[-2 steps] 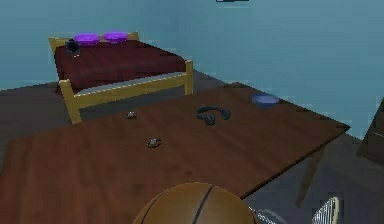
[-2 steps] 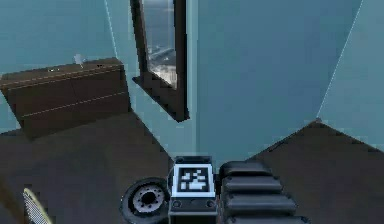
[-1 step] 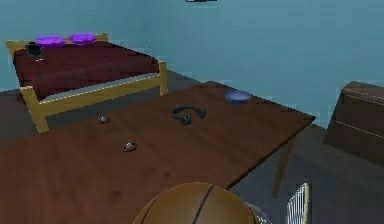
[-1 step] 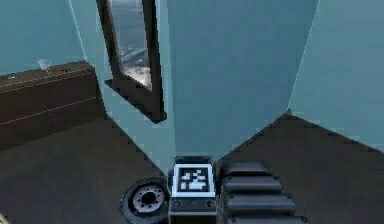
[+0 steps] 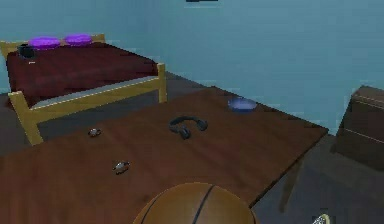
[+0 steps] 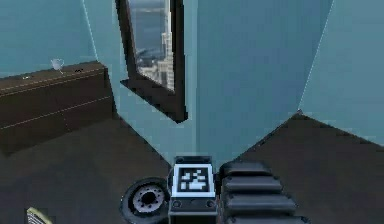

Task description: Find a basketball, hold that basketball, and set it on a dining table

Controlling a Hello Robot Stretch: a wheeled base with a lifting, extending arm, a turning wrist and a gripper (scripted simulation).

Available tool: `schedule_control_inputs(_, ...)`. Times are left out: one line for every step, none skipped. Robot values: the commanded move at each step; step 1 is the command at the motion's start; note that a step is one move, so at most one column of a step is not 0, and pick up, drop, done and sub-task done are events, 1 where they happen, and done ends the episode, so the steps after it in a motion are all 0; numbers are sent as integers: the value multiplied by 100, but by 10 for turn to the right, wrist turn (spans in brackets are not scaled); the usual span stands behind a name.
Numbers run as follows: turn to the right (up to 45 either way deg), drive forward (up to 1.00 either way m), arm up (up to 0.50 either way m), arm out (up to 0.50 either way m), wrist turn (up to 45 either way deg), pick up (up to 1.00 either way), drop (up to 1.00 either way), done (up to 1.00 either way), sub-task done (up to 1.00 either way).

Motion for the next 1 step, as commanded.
schedule_control_inputs(-450, 0, 0, 0, 0, 0, 0, 0, 0)
